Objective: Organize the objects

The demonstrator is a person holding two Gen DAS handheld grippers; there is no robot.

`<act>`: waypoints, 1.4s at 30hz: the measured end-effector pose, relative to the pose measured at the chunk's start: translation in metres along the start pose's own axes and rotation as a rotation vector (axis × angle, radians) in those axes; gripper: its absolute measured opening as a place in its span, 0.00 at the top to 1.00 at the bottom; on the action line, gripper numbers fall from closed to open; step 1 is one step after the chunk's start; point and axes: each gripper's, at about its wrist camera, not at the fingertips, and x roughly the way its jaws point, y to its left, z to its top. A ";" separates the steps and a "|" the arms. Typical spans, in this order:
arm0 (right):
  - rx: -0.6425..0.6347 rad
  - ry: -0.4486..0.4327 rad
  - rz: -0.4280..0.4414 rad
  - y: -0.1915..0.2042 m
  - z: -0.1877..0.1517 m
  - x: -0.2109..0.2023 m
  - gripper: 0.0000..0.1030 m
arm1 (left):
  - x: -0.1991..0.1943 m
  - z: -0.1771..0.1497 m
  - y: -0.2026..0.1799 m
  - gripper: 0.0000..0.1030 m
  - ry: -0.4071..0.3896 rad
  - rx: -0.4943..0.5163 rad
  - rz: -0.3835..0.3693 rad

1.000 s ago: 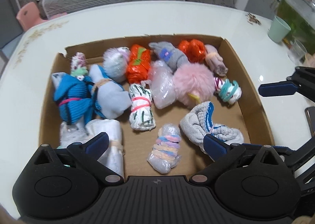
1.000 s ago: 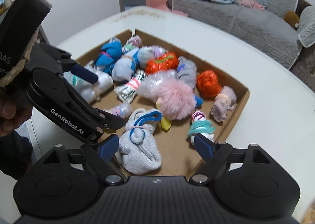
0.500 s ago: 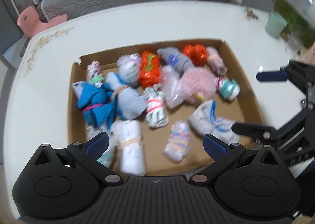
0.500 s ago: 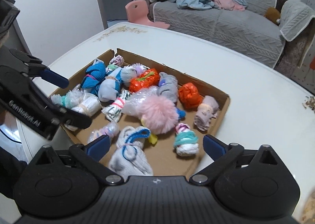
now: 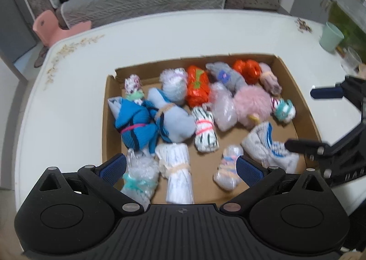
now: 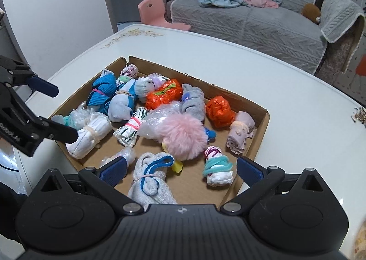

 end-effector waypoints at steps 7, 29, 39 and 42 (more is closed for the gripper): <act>-0.022 -0.007 0.007 0.005 0.001 0.003 0.01 | 0.003 0.004 -0.005 0.01 -0.024 0.048 0.014; -0.057 -0.068 -0.039 0.013 0.006 0.006 0.01 | -0.004 0.007 -0.002 0.01 -0.103 0.078 -0.026; -0.065 -0.062 -0.037 0.015 0.004 0.006 0.01 | -0.010 0.007 -0.001 0.01 -0.155 0.116 -0.041; -0.061 -0.065 -0.039 0.014 0.004 0.005 0.01 | -0.017 0.007 0.000 0.01 -0.207 0.133 -0.033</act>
